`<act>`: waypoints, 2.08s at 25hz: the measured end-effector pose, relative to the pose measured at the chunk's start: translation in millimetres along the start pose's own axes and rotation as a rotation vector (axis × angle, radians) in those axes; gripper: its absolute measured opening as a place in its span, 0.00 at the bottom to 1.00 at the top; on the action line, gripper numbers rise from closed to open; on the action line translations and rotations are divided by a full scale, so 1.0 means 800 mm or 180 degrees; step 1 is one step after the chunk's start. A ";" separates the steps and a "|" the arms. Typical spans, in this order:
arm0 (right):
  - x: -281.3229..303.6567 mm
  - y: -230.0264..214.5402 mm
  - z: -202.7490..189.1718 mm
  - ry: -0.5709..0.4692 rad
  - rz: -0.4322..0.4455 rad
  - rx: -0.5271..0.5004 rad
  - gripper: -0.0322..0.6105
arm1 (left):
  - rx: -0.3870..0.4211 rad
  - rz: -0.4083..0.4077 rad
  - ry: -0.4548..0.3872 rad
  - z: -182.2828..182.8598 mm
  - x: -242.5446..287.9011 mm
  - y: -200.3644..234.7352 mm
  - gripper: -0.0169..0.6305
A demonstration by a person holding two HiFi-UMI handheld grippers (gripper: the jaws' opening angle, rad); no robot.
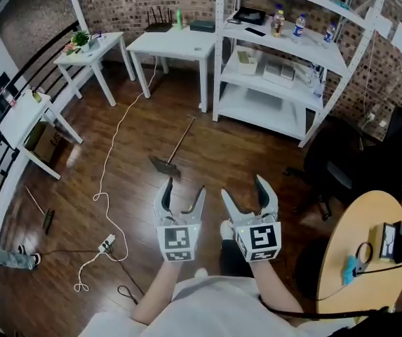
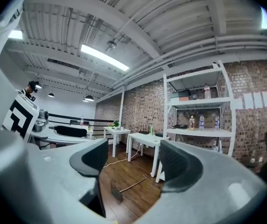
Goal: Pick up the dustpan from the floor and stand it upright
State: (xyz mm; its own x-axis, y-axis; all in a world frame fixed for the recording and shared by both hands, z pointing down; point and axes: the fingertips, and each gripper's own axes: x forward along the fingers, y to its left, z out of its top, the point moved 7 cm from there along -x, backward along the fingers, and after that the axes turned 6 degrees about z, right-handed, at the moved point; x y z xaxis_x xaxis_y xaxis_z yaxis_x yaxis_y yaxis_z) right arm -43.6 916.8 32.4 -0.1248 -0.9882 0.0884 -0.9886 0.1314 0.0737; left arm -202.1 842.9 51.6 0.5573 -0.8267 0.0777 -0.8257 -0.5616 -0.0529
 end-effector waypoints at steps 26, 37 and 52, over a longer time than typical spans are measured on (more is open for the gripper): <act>0.475 -0.283 -0.048 0.0414 0.0624 0.0241 0.47 | -0.0103 0.0576 0.0556 -0.035 0.495 0.104 0.56; 0.806 -0.283 -0.100 0.0994 0.0940 0.0174 0.46 | -0.0123 0.0495 0.1161 -0.135 0.725 0.315 0.56; 1.047 -0.282 -0.387 0.1744 0.1625 0.0321 0.46 | -0.0244 0.0157 0.2244 -0.454 0.941 0.365 0.51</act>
State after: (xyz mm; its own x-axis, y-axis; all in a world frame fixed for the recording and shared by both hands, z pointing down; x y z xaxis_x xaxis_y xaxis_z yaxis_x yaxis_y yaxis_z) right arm 100.7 83.9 397.5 -0.5354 -0.6228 0.5705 -0.8255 0.5286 -0.1977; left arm -55.8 69.1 456.3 0.3512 -0.6172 0.7041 -0.8668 -0.4987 -0.0048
